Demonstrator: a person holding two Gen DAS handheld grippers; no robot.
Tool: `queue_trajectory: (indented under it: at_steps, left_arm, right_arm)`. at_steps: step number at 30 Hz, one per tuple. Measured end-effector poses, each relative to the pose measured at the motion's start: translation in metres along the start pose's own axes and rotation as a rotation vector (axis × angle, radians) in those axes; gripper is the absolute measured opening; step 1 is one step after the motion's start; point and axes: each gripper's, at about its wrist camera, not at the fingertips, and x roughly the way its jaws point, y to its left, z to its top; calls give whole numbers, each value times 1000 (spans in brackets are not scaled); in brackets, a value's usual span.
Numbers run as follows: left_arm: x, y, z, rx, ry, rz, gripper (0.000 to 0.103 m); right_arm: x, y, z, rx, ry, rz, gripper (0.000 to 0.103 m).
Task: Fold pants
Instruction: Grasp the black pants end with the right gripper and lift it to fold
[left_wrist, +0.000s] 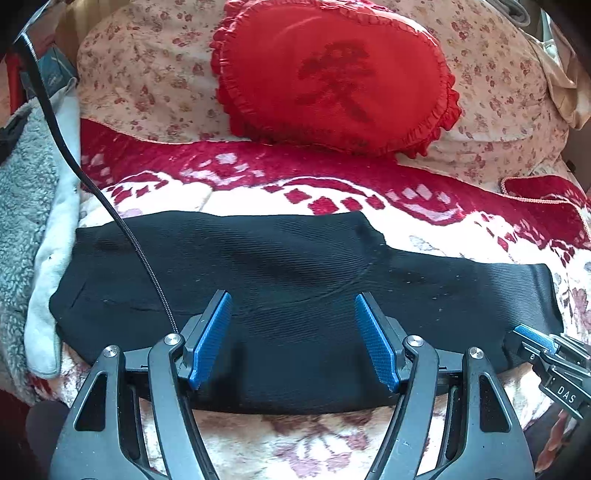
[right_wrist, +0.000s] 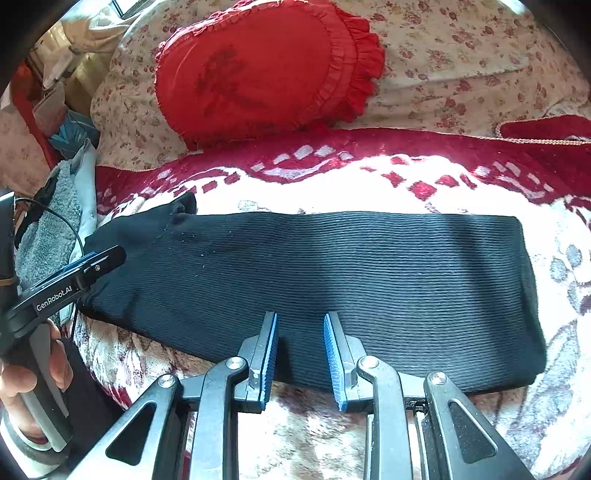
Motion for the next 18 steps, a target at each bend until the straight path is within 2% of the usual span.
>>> queue_trajectory:
  at_steps: [5, 8, 11, 14, 18]
  left_arm:
    - [0, -16, 5, 21, 4, -37, 69]
    - [3, -34, 7, 54, 16, -76, 70]
    - [9, -61, 9, 96, 37, -136, 70]
    - [19, -96, 16, 141, 74, -230, 70]
    - [28, -144, 26, 214, 97, -323, 70]
  right_arm:
    - [-7, -14, -4, 7, 0, -36, 26]
    - [-13, -32, -9, 22, 5, -110, 32]
    - [-22, -58, -15, 86, 4, -113, 32]
    - [-38, -79, -21, 136, -4, -131, 34]
    - [-56, -104, -32, 208, -14, -134, 42]
